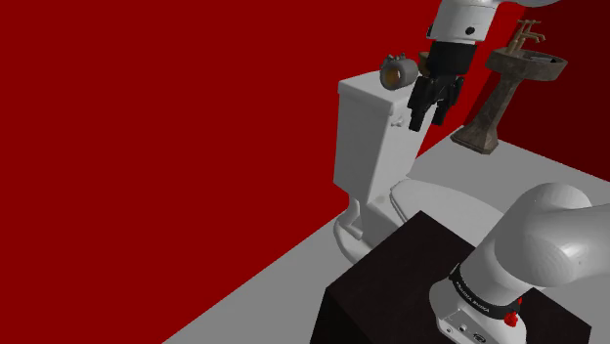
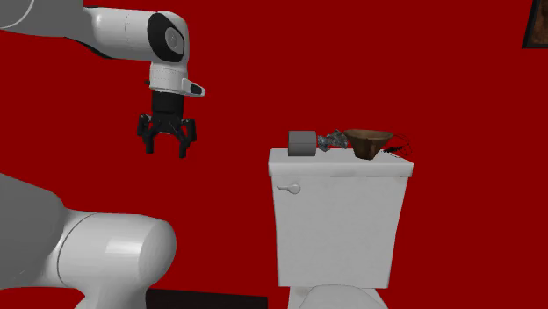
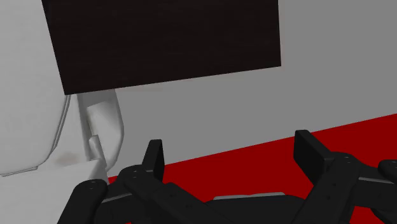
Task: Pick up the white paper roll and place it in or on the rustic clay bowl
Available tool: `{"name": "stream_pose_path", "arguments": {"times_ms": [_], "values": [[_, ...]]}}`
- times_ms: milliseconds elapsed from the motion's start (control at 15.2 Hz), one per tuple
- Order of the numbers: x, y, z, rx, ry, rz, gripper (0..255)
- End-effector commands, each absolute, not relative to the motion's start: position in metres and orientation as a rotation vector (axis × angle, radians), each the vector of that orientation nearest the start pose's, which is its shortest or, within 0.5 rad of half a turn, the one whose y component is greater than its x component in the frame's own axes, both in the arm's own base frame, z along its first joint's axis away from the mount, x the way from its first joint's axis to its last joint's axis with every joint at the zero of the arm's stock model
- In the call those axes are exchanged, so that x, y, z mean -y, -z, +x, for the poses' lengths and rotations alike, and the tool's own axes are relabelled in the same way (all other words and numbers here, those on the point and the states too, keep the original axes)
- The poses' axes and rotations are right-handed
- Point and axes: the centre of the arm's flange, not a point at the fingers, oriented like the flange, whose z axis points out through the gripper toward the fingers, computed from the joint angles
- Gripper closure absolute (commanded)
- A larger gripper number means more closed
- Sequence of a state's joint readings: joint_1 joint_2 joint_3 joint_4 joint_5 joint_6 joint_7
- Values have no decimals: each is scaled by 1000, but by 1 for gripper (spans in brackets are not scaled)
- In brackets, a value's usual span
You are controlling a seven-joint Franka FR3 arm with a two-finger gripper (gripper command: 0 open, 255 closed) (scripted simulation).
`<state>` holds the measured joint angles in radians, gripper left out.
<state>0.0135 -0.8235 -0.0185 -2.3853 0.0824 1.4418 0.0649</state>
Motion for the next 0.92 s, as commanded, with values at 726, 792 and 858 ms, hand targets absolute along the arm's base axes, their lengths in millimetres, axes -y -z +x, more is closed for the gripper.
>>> {"name": "stream_pose_path", "arguments": {"times_ms": [726, 792, 858], "values": [[28, -535, 368, -33, -107, -3491, 0], [32, -533, 377, -27, -98, -3532, 0], [36, -530, 385, -21, -89, -3572, 0]]}}
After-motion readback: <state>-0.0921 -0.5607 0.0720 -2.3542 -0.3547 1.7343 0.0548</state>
